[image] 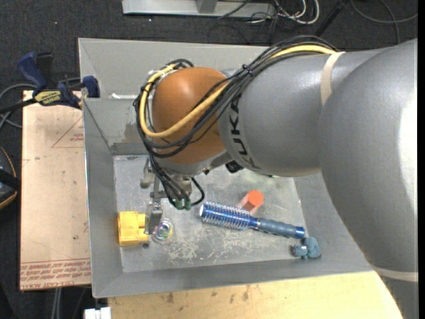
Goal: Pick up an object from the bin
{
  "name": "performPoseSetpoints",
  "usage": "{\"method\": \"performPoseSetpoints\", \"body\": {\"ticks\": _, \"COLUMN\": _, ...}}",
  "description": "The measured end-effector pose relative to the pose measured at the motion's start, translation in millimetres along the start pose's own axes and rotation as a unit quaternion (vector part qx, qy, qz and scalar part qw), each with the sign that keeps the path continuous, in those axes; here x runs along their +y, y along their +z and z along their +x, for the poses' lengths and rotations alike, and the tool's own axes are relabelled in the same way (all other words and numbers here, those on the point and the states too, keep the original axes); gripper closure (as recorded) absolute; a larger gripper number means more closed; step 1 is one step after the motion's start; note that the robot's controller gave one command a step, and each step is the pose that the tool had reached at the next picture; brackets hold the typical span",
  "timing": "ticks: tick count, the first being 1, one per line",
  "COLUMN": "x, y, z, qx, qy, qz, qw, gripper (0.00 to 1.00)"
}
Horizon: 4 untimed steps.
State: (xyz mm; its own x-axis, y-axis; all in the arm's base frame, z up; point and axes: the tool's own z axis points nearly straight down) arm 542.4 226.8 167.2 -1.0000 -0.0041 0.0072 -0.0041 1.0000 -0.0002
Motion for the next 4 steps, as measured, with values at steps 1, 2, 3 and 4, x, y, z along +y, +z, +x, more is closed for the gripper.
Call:
{"method": "performPoseSetpoints", "body": {"ticks": 1, "x": 28.2, "y": 94.5, "z": 16.3, "qx": -0.0062, "qy": 0.006, "qz": -0.002, "qw": 1.0000, "gripper": 0.00}}
{"method": "performPoseSetpoints", "body": {"ticks": 2, "x": 22.2, "y": 66.5, "z": 16.4, "qx": -0.0050, "qy": 0.046, "qz": -0.002, "qw": 0.9989, "gripper": 0.00}}
{"method": "performPoseSetpoints", "body": {"ticks": 3, "x": 23.3, "y": 68.0, "z": 25.9, "qx": -0.0030, "qy": 0.043, "qz": -0.001, "qw": 0.9991, "gripper": 0.00}}
{"method": "performPoseSetpoints", "body": {"ticks": 4, "x": 27.0, "y": 92.8, "z": 24.7, "qx": -0.0066, "qy": -0.023, "qz": -0.002, "qw": 0.9997, "gripper": 0.00}}
